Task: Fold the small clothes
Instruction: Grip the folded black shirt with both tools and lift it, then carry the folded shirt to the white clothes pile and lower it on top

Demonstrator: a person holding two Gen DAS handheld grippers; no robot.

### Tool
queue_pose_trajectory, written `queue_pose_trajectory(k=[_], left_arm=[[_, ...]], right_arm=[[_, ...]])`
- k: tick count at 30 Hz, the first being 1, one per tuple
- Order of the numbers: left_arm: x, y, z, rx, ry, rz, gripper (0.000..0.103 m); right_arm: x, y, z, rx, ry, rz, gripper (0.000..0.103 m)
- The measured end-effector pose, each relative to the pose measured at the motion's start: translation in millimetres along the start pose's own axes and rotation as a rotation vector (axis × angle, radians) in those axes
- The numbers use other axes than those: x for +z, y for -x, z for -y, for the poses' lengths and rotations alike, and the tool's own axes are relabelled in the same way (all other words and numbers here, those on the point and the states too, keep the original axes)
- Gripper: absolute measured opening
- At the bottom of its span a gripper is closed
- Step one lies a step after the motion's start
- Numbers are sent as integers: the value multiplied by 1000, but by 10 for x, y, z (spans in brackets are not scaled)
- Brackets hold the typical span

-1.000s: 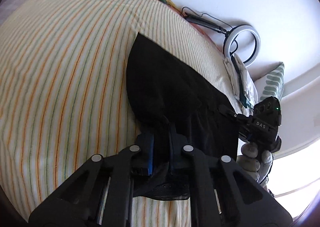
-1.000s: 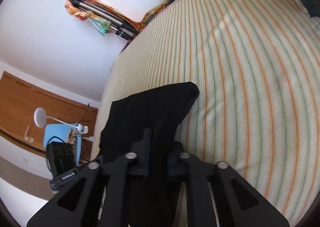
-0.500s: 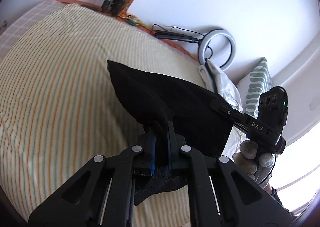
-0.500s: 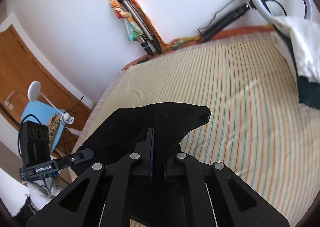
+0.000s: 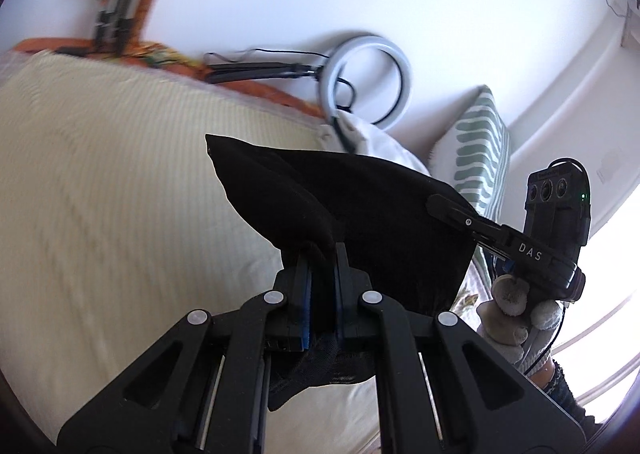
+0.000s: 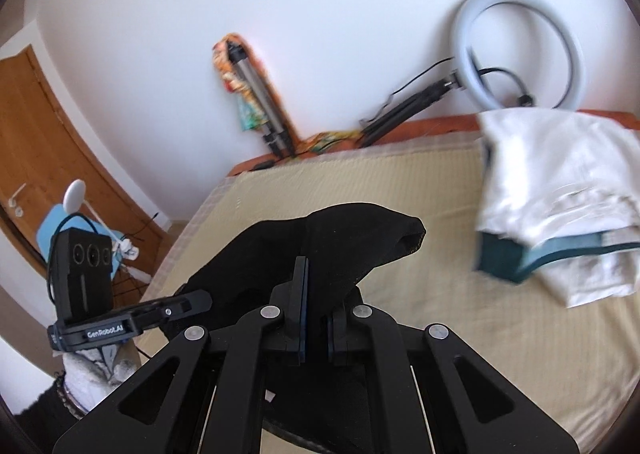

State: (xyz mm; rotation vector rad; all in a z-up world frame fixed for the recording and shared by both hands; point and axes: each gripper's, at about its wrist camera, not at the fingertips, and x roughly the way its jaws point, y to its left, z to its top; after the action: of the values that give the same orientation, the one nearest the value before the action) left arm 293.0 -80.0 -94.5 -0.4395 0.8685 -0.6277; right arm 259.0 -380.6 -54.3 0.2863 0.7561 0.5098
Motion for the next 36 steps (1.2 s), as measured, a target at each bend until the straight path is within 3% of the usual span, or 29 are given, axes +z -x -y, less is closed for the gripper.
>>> queue_pose_trajectory(k=[11, 23, 27, 32, 36], left_arm=[[416, -932, 721, -38, -116, -31, 6], [906, -1987, 1371, -48, -242, 5, 6], [985, -2331, 1402, -21, -262, 7, 6], [931, -2719, 1295, 29, -271, -36, 6], [849, -2826, 1164, 22, -238, -80, 6]], right_arm=[[430, 396, 911, -93, -12, 58, 5], [1194, 592, 1876, -175, 28, 155, 5], [1388, 476, 2253, -179, 32, 161, 5], [1395, 153, 2742, -150, -46, 127, 5], [1331, 6, 3006, -237, -116, 47, 12]])
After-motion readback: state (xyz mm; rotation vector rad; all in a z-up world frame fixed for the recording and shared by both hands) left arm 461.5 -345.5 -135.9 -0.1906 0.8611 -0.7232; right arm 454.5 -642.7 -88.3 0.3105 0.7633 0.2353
